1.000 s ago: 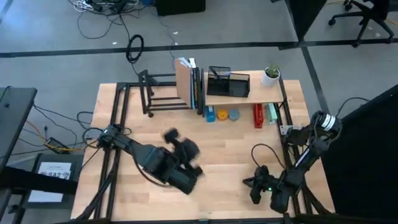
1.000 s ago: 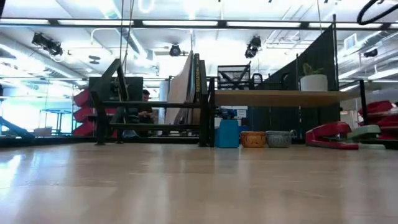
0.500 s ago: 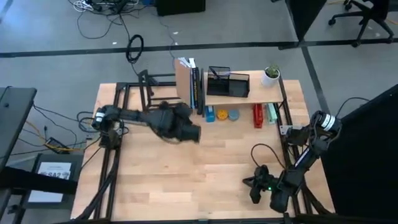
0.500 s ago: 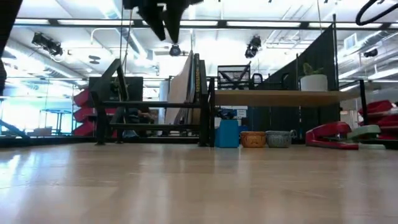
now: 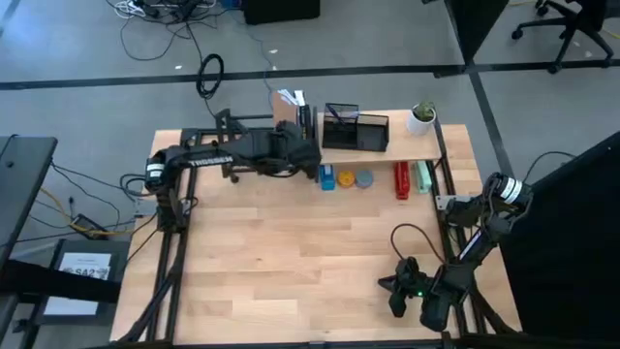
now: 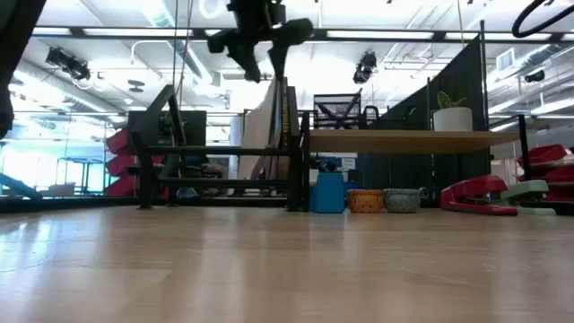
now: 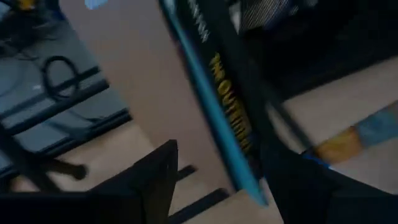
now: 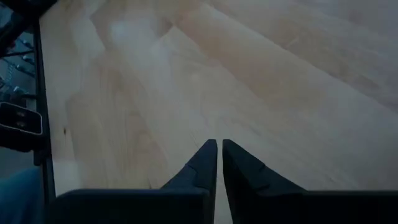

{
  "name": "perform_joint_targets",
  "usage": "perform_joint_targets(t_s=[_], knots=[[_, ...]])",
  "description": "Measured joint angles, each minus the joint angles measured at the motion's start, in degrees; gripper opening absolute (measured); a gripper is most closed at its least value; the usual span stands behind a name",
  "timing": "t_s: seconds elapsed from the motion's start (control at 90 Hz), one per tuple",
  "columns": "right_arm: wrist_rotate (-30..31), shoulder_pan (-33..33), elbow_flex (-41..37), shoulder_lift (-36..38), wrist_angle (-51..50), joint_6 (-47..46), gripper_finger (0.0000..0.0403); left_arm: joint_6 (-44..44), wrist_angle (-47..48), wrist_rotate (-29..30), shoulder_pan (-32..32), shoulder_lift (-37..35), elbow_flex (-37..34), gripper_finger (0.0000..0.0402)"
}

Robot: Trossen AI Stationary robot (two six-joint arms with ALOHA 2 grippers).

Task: Stock shelves
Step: Remove the light blue book from the book shelf

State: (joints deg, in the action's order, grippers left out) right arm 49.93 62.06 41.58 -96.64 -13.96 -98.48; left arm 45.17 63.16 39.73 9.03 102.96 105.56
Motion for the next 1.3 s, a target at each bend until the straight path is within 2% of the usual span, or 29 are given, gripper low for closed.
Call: perform_joint_targets(t_s=[0.433, 0.689, 0.778, 0.878, 1.144, 1.3], knots=[[-0.08, 0.0, -0.02, 0.0, 0.04, 0.02, 0.0, 1.48, 0.4, -2.15, 2.71, 5.32, 0.0, 0.0209], [-0.09, 0.0, -0.02, 0.0, -0.07, 0.07, 0.0, 1.55, 0.37, -2.41, 2.24, 5.83, 0.0, 0.0209], [-0.09, -0.04, -0.02, 0.0, -0.07, 0.07, 0.0, 1.6, 0.06, -4.27, 2.22, 5.95, 0.0, 0.0205], [-0.07, -0.09, -0.02, 0.0, -0.09, 0.07, 0.0, 1.6, -0.81, -5.0, 2.2, 6.37, 0.0, 0.0186], [-0.07, -0.09, -0.02, 0.0, -0.26, 0.07, 0.0, 1.5, -0.56, -4.98, 2.22, 6.59, 0.0, 0.0104], [-0.07, -0.09, -0.02, 0.0, -0.24, 0.06, 0.0, 1.49, -0.66, -5.93, 2.44, 8.24, 0.02, 0.0077]])
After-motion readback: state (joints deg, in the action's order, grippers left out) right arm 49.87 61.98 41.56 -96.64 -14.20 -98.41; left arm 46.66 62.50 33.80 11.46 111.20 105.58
